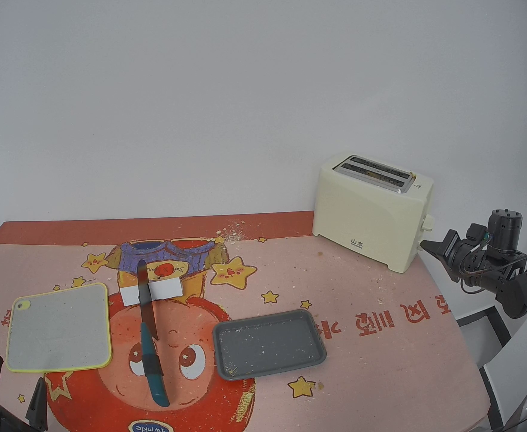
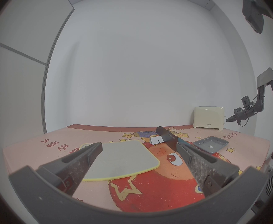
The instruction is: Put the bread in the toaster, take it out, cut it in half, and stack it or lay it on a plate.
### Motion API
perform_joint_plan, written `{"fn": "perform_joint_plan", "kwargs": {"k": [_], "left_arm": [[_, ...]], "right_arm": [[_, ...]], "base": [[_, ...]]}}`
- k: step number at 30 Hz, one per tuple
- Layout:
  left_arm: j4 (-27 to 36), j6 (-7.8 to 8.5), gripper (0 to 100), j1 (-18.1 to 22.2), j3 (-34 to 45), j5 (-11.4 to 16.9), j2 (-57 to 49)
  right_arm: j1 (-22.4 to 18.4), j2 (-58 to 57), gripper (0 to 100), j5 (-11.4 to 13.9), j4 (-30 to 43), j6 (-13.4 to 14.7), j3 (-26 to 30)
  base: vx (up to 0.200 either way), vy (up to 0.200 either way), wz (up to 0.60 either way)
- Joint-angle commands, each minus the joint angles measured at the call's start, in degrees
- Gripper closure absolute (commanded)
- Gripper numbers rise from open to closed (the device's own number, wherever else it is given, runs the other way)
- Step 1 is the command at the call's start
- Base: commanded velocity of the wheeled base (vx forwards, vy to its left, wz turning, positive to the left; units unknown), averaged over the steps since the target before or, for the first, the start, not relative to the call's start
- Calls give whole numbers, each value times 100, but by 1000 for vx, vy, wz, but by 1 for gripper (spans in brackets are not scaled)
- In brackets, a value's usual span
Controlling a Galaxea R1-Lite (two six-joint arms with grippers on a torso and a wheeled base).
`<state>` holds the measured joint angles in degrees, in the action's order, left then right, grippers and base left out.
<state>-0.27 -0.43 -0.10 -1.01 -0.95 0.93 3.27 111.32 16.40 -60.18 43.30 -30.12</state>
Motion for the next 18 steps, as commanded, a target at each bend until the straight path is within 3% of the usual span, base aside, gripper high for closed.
{"fn": "perform_joint_plan", "kwargs": {"k": [1, 18], "left_arm": [[0, -1, 0, 1, 101, -2, -57], [-8, -1, 0, 1, 101, -2, -57]], "right_arm": [[34, 241, 100, -84, -116, -6, 33], [51, 416, 100, -181, -406, 3, 24]], "base": [[0, 0, 0], [0, 0, 0]]}}
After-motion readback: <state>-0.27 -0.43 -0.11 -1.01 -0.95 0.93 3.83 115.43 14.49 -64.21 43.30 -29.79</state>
